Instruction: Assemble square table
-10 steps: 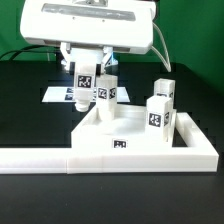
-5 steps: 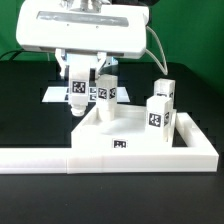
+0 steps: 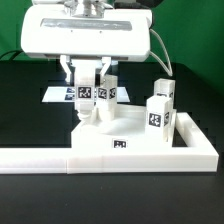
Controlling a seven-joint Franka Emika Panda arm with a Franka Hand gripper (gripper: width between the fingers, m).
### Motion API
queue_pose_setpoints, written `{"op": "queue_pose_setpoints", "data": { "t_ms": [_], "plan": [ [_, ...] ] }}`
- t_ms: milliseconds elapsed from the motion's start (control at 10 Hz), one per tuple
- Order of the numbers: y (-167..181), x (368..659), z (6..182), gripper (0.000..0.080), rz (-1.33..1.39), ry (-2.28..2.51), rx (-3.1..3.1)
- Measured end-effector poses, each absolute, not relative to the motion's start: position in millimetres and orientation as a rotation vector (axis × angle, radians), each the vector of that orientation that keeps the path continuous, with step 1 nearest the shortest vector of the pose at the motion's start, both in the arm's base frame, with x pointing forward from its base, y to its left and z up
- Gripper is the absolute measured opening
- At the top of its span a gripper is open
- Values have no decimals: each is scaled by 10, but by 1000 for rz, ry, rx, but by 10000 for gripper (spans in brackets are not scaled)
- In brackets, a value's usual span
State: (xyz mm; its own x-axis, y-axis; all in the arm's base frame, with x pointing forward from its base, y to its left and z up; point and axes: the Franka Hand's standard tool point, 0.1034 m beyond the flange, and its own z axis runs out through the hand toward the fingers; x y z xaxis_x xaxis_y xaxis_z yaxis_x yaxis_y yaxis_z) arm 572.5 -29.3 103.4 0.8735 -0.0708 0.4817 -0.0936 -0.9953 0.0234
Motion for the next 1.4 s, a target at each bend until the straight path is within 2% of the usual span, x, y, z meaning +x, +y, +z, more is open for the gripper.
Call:
{"op": "queue_pose_setpoints", "data": {
  "t_ms": [600, 1000, 1400],
  "plan": [
    [-226, 5753, 989, 290, 796, -112, 2984],
    [-218, 5746, 859, 290, 787, -105, 2980],
    [-240, 5758, 858, 290, 825, -104, 2957]
  ]
}}
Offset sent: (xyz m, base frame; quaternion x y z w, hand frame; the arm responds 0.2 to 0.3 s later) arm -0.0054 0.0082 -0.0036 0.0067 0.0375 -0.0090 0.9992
